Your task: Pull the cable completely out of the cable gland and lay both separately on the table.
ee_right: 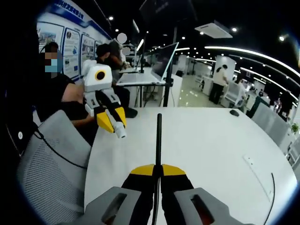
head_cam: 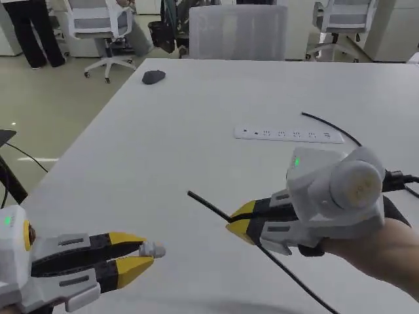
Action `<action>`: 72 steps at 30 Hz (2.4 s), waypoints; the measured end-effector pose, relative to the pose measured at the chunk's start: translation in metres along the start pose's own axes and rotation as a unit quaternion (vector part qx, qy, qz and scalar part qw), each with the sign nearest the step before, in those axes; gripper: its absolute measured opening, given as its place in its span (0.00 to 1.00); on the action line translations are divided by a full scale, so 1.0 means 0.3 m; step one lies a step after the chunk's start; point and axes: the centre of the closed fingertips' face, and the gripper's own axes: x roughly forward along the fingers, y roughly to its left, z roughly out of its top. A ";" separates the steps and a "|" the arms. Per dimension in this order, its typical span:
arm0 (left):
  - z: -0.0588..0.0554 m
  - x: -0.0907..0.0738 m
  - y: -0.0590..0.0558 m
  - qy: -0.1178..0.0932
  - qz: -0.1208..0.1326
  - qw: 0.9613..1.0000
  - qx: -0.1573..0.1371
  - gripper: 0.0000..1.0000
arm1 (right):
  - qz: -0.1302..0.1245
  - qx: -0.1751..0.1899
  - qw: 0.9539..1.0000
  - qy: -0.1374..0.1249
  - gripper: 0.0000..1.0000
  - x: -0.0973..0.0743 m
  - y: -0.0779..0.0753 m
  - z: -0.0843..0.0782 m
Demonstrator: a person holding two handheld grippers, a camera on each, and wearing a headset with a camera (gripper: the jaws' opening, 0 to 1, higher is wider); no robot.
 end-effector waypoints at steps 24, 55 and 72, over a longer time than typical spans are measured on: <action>-0.281 -0.177 0.161 -0.035 0.187 0.977 -0.092 0.15 | 0.034 0.154 0.987 0.028 0.00 0.585 0.092 0.006; -0.450 -0.182 0.189 0.027 0.232 0.970 -0.060 0.16 | -0.012 0.039 0.997 0.064 0.00 0.714 0.113 -0.105; -0.488 -0.191 0.227 0.039 0.246 0.967 -0.057 0.61 | -0.008 0.054 0.996 0.065 0.26 0.712 0.111 -0.108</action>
